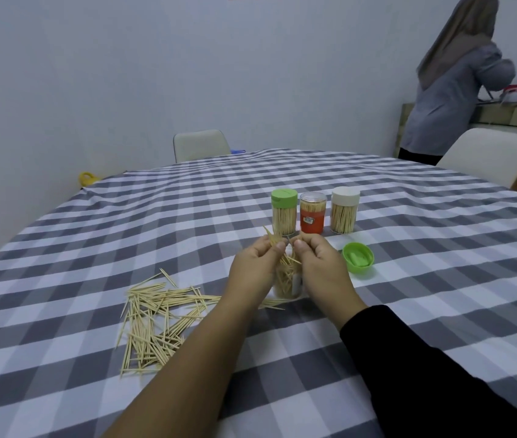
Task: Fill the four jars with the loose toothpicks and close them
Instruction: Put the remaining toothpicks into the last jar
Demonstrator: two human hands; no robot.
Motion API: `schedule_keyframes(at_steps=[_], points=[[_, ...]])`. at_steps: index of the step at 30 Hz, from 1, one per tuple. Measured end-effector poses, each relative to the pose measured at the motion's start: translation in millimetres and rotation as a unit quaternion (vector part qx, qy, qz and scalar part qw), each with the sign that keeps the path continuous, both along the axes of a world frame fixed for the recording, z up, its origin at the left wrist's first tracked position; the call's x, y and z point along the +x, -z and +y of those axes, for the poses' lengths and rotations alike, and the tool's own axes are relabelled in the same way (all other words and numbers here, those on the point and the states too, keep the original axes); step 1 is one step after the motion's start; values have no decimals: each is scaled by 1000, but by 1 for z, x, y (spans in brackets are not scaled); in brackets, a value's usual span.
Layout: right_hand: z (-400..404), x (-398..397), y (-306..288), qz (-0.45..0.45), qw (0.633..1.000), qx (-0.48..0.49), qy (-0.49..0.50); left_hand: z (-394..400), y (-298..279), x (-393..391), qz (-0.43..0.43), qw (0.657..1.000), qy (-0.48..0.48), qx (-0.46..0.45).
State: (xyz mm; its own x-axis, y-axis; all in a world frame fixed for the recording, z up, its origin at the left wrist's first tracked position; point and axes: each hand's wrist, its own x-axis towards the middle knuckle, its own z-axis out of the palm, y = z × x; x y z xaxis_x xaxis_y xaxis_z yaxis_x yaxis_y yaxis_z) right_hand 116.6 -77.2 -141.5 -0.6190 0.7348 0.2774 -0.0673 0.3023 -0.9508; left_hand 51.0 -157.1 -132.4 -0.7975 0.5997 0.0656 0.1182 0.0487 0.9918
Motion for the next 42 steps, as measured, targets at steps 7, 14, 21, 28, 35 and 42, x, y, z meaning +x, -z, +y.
schedule_keyframes(at_steps=[7,14,21,28,35,42], points=[[2,8,-5,11,998,-56,-41,-7,-8,-9,-9,996,85,-24],[27,19,-10,-67,975,-68,-199,-14,8,-8,145,973,136,-122],[21,17,-8,-39,984,-46,-166,-12,10,-1,192,973,93,-92],[4,3,4,-38,997,40,-45,-9,11,2,226,965,71,-115],[3,-1,13,-42,943,325,-55,-8,13,-5,245,952,63,-171],[4,2,14,-55,955,290,-12,-10,13,-9,209,963,61,-158]])
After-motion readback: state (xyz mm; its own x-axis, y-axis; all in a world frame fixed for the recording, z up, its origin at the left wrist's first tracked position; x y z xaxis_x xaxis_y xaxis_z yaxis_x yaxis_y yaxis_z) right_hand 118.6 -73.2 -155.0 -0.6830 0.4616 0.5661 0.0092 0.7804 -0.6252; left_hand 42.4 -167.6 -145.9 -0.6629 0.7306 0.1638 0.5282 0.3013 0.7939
